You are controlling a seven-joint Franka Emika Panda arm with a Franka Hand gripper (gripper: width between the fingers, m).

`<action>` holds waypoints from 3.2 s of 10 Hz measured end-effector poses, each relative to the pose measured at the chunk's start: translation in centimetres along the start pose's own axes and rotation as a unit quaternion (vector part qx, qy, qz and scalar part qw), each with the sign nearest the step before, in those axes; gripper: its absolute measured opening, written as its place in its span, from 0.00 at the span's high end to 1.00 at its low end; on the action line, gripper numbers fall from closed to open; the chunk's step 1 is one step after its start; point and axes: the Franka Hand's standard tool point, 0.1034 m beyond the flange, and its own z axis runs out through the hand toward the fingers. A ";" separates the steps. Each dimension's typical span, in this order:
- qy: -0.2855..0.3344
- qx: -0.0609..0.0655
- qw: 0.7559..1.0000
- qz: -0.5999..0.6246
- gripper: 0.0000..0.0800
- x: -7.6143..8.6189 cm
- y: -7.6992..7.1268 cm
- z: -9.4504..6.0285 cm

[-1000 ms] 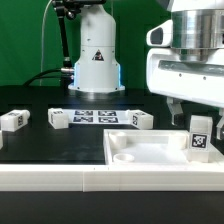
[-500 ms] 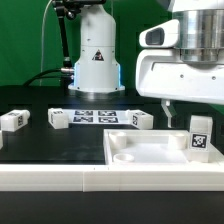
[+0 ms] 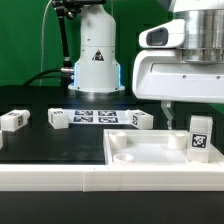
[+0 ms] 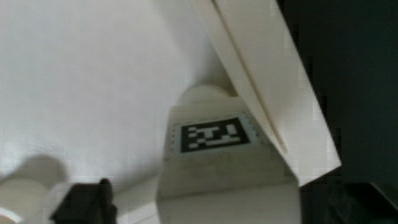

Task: Assemble one leg

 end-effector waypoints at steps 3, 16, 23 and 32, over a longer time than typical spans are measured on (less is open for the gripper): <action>0.000 0.000 1.000 0.000 0.64 0.0 0.0 0.0; 0.005 0.003 0.902 0.432 0.64 -0.2 0.0 0.0; 0.010 0.003 0.744 0.668 0.63 -0.3 -0.1 0.0; 0.010 0.004 0.748 0.664 0.23 -0.2 0.1 0.0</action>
Offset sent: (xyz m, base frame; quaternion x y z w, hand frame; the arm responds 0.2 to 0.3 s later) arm 0.0000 0.0000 0.0000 0.0000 0.0000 0.0000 1.0000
